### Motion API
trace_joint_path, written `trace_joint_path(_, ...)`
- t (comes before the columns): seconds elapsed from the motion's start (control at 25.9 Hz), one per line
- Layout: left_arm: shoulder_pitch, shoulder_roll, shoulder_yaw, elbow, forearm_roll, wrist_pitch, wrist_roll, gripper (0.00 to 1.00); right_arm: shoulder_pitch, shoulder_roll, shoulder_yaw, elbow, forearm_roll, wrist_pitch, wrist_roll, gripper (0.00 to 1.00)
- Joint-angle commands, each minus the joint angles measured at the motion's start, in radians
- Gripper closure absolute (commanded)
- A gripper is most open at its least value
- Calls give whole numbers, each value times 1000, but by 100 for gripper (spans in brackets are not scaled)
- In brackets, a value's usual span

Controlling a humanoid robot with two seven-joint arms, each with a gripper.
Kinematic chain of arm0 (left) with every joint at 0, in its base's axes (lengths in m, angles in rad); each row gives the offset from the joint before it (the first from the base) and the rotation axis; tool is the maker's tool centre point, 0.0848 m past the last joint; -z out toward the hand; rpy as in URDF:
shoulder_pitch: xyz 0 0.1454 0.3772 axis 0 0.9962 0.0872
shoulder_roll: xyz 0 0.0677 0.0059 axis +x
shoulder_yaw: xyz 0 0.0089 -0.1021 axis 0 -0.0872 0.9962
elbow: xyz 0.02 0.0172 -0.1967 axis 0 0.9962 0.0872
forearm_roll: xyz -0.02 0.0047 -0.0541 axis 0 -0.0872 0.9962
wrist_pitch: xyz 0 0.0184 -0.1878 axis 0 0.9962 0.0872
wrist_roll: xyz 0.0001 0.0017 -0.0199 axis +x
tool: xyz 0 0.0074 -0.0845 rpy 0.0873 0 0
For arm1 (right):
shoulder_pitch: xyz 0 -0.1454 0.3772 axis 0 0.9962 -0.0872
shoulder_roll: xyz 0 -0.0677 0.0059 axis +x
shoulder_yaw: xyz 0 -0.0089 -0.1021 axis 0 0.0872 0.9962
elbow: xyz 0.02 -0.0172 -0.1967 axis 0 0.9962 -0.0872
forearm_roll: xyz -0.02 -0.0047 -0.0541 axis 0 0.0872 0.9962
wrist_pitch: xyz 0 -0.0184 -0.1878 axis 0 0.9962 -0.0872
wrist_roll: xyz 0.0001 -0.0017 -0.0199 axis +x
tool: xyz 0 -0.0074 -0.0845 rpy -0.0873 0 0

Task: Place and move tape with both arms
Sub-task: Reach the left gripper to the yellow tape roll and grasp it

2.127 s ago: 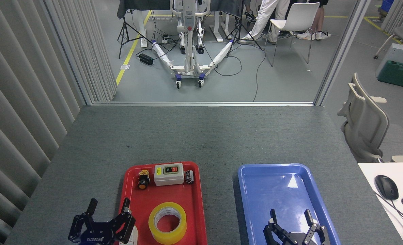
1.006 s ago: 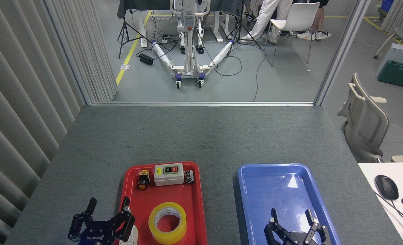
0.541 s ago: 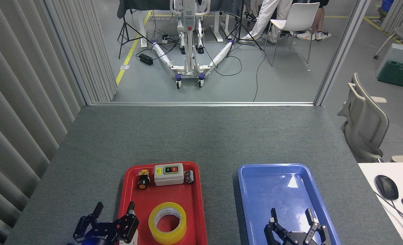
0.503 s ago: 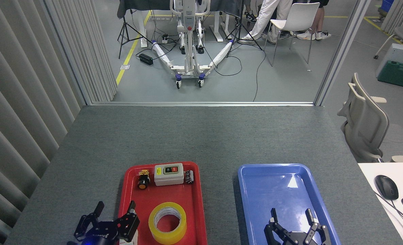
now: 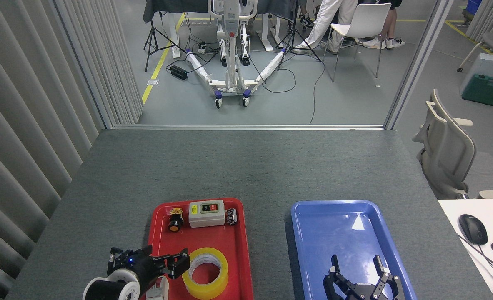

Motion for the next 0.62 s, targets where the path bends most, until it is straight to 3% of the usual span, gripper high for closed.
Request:
trace_joint_path(0.0,-53,-3,-27,1,0,-7,-106,0,0,0,0,0,0,1,1,0)
trace_joint_path(0.15,-94,-15,-99,27,-1,-7,-121,0,0,0,0,0,0,1,1,0)
trace_joint_path(0.35,-192,-39,-105,233,-3,-10,-285,0,0,0,0,0,0,1,-1,0)
trace_joint_path(0.58,-247,-56,-107,247,-7,-9,-374,0,0,0,0,0,0,1,-1,0)
